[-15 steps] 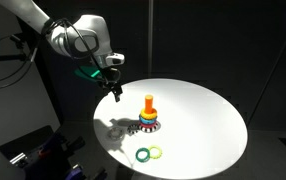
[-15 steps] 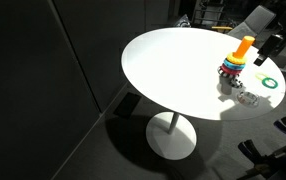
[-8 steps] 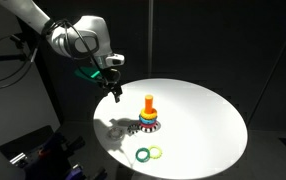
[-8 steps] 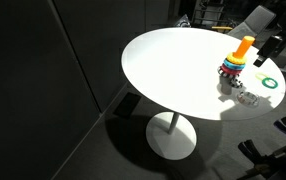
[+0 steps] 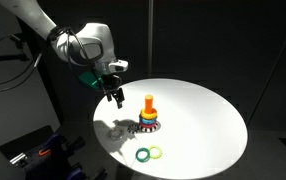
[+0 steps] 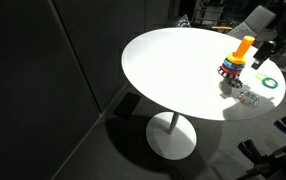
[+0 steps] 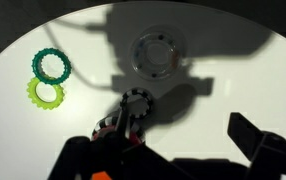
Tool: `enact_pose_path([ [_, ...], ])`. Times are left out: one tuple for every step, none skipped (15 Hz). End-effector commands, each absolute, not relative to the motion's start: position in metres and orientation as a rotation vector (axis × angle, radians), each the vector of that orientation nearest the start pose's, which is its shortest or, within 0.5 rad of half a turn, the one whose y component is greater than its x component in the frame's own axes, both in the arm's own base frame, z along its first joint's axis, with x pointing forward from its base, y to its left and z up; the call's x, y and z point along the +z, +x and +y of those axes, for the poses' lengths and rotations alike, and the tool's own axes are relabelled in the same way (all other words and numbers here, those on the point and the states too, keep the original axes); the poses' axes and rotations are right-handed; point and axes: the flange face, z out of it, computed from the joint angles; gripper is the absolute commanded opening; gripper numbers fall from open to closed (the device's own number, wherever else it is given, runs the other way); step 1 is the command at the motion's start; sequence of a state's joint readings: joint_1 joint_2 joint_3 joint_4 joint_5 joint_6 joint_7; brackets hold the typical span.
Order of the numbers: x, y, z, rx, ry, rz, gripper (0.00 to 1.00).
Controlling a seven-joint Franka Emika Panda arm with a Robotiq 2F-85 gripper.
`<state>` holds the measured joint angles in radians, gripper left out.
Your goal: Place the black and white ring on the stack
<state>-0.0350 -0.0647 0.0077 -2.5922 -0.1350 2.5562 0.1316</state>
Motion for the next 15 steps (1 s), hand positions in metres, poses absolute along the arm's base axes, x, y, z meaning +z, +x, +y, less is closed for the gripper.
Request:
enact_pose_path([
  [0.269, 0.455, -0.023, -0.059, -3.224, 0.188, 1.0],
  [0.264, 0.458, -0.027, -0.058, -3.219, 0.216, 1.0],
  [0.26, 0.46, -0.029, -0.059, -3.212, 0.236, 1.0],
  [0.256, 0.464, -0.033, -0.063, -3.206, 0.255, 1.0],
  [0.252, 0.468, -0.037, -0.068, -3.202, 0.271, 1.0],
  [0.247, 0.471, -0.04, -0.068, -3.197, 0.289, 1.0],
  [0.243, 0.474, -0.043, -0.076, -3.194, 0.306, 1.0],
  [0.239, 0.478, -0.045, -0.088, -3.188, 0.321, 1.0],
  [0.235, 0.481, -0.047, -0.098, -3.186, 0.334, 1.0],
  [0.23, 0.484, -0.049, -0.105, -3.186, 0.342, 1.0],
  [0.225, 0.486, -0.05, -0.112, -3.185, 0.351, 1.0],
  [0.22, 0.488, -0.051, -0.121, -3.179, 0.359, 1.0],
  [0.215, 0.491, -0.052, -0.131, -3.174, 0.369, 1.0],
  [0.21, 0.492, -0.052, -0.138, -3.169, 0.379, 1.0],
  [0.206, 0.494, -0.052, -0.149, -3.163, 0.388, 1.0],
])
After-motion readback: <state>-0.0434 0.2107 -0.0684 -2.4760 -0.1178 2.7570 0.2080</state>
